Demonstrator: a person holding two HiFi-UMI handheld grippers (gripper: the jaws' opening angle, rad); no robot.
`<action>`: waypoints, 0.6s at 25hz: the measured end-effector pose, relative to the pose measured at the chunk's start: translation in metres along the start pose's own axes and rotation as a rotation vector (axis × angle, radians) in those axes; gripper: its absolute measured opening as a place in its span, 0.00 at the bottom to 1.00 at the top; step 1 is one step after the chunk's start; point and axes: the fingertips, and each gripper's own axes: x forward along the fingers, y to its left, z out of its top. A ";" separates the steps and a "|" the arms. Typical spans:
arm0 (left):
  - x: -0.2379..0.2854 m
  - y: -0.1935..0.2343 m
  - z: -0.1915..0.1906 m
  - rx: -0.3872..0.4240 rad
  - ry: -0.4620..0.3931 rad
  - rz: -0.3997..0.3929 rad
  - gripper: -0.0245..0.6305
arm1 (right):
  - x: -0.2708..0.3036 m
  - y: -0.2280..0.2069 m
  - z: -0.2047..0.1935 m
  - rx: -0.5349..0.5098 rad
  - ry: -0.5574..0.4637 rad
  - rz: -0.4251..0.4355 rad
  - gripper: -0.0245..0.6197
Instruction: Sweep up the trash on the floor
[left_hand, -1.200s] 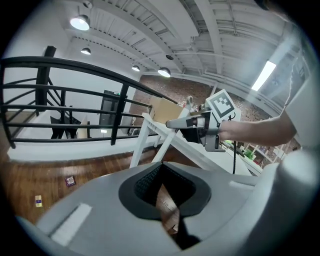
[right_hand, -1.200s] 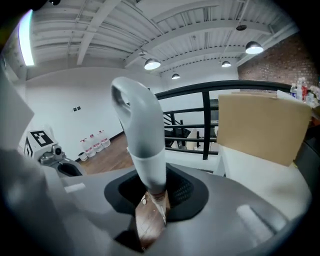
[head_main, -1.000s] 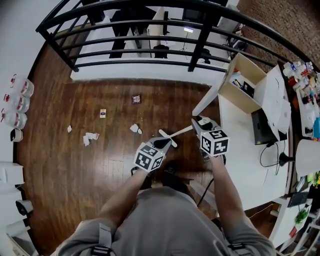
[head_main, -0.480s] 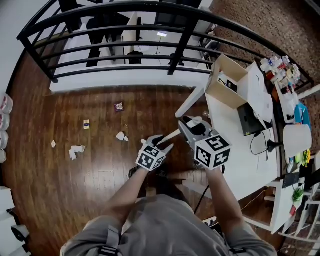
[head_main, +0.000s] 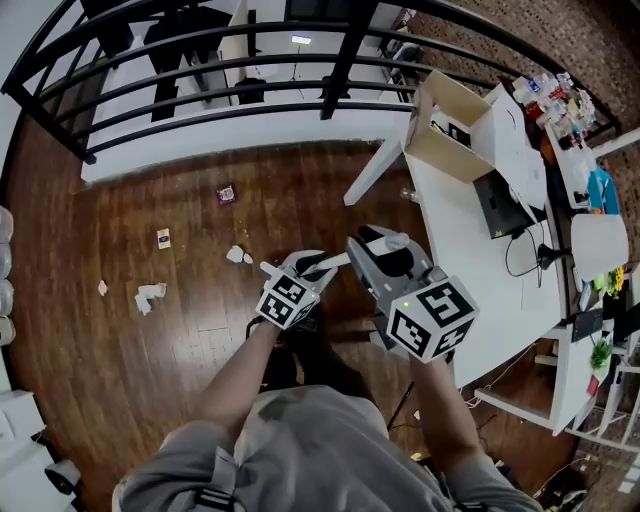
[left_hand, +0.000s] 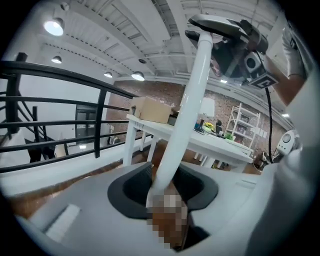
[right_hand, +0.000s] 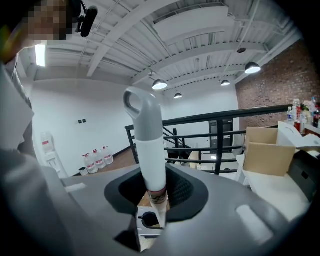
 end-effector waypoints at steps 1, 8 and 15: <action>0.004 0.000 -0.002 0.008 0.011 -0.012 0.23 | -0.002 -0.004 -0.003 0.011 -0.003 -0.001 0.16; 0.045 0.024 -0.007 0.075 0.078 -0.088 0.24 | 0.011 -0.042 -0.020 0.054 -0.045 -0.032 0.17; 0.076 0.081 -0.034 0.110 0.102 -0.131 0.25 | 0.057 -0.077 -0.056 0.123 -0.047 -0.094 0.17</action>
